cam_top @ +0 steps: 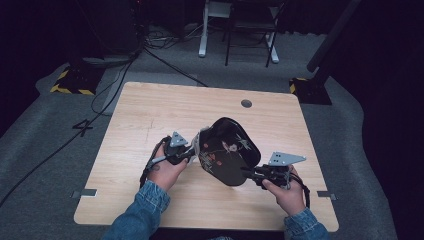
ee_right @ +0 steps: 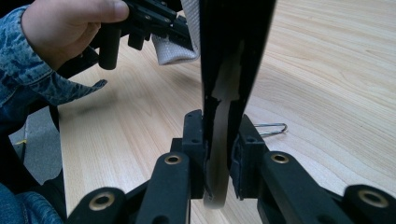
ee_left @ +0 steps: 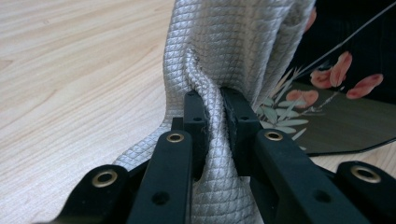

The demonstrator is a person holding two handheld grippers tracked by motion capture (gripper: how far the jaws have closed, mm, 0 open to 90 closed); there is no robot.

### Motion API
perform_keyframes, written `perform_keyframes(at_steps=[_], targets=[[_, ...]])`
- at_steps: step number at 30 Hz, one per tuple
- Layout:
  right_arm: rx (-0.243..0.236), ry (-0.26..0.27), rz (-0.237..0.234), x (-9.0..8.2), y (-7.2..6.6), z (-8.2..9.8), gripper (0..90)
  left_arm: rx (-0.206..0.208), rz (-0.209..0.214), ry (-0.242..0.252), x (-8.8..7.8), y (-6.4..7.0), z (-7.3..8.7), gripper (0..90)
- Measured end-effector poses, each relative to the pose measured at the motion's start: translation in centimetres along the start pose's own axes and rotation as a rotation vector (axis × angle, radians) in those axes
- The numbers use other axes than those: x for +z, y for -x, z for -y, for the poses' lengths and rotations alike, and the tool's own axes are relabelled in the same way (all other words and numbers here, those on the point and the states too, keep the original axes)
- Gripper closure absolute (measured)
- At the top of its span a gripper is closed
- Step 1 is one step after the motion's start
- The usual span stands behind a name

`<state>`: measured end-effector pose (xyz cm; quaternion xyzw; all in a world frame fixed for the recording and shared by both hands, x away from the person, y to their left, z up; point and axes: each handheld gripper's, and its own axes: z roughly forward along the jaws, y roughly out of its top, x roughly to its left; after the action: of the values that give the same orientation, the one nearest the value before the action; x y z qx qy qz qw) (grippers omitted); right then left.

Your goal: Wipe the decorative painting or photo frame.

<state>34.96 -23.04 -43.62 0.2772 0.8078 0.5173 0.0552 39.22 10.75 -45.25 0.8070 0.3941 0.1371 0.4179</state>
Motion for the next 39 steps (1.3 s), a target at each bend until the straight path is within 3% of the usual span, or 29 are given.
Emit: perform_keyframes(at_steps=[6,14,16,27,31,34,39], targets=[[0.001,0.002,-0.001,0.0,0.1,0.0,79.2,-0.026,0.025,-0.028,0.5,0.1,0.6,81.2],[0.004,0.006,0.004,0.1,0.2,0.0,79.2,-0.004,0.015,-0.07,1.2,0.5,0.9,81.2],[0.005,0.006,0.005,0.2,0.2,-0.1,79.2,-0.014,0.022,-0.079,1.5,0.7,1.2,81.1],[0.007,0.013,0.005,0.3,0.4,-0.1,79.2,0.001,0.046,-0.118,2.1,0.8,1.7,81.1],[0.009,0.016,0.012,0.4,0.5,-0.2,79.2,0.005,0.088,-0.125,2.5,1.3,1.8,81.1],[0.006,0.018,0.014,0.5,0.6,-0.2,79.2,0.033,0.081,-0.144,2.8,1.7,1.9,81.2],[0.008,0.018,0.01,0.5,0.7,-0.2,79.2,0.045,0.102,-0.178,3.4,2.1,2.1,81.0]])
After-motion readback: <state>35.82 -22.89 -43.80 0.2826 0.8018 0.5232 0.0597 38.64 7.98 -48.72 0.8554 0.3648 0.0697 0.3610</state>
